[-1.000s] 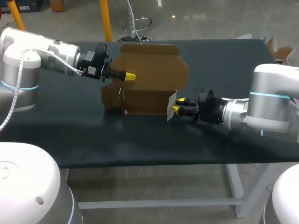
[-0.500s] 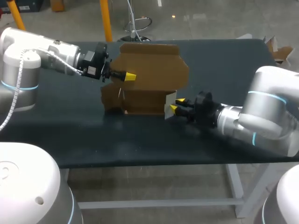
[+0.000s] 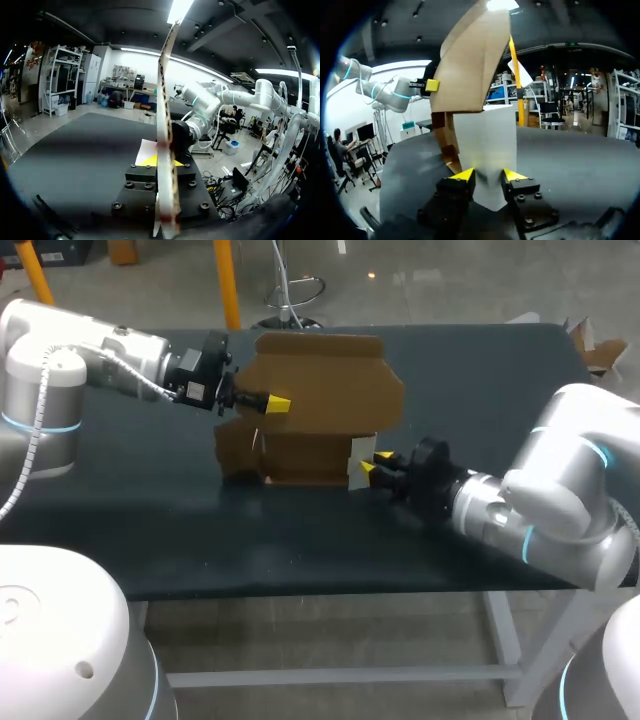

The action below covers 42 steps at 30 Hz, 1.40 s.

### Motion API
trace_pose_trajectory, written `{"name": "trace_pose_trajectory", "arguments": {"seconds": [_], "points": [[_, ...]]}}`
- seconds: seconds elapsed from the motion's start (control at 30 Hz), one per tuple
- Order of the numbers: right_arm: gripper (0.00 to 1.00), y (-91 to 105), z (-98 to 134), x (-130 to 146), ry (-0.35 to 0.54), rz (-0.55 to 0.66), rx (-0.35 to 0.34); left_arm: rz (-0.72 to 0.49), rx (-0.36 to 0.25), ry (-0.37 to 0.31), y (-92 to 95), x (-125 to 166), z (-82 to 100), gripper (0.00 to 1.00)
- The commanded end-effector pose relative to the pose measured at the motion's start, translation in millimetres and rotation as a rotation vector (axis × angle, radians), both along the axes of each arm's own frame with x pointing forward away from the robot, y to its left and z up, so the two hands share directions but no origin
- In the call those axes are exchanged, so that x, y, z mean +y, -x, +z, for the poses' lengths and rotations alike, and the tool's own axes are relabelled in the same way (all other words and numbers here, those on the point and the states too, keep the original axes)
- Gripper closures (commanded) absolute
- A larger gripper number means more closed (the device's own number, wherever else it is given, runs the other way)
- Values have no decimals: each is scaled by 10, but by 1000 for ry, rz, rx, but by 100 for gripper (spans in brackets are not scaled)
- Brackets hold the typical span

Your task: Assemble the packaging by folding the flat box into shape, placing the metal phone stand inside, and closing the box properly

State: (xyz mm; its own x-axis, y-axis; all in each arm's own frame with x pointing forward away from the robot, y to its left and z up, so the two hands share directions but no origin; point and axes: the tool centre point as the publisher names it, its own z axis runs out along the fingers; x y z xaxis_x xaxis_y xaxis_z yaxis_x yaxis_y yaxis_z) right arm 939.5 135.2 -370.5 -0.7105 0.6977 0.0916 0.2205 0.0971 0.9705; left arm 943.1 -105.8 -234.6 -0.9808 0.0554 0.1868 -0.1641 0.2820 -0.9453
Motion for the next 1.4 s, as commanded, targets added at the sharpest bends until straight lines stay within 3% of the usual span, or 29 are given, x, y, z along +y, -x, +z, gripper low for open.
{"name": "trace_pose_trajectory", "arguments": {"seconds": [0.03, 0.73, 1.4], "points": [[61, -7, -22, 100, 60, -238, -19, -4, 1, -2, 1, -13, -33, 100], [57, -113, -19, 112, 171, -472, 22, -4, 1, -2, 1, -13, -33, 100], [59, -258, -18, 99, 184, -614, 60, -4, 1, -2, 1, -13, -33, 100]]}}
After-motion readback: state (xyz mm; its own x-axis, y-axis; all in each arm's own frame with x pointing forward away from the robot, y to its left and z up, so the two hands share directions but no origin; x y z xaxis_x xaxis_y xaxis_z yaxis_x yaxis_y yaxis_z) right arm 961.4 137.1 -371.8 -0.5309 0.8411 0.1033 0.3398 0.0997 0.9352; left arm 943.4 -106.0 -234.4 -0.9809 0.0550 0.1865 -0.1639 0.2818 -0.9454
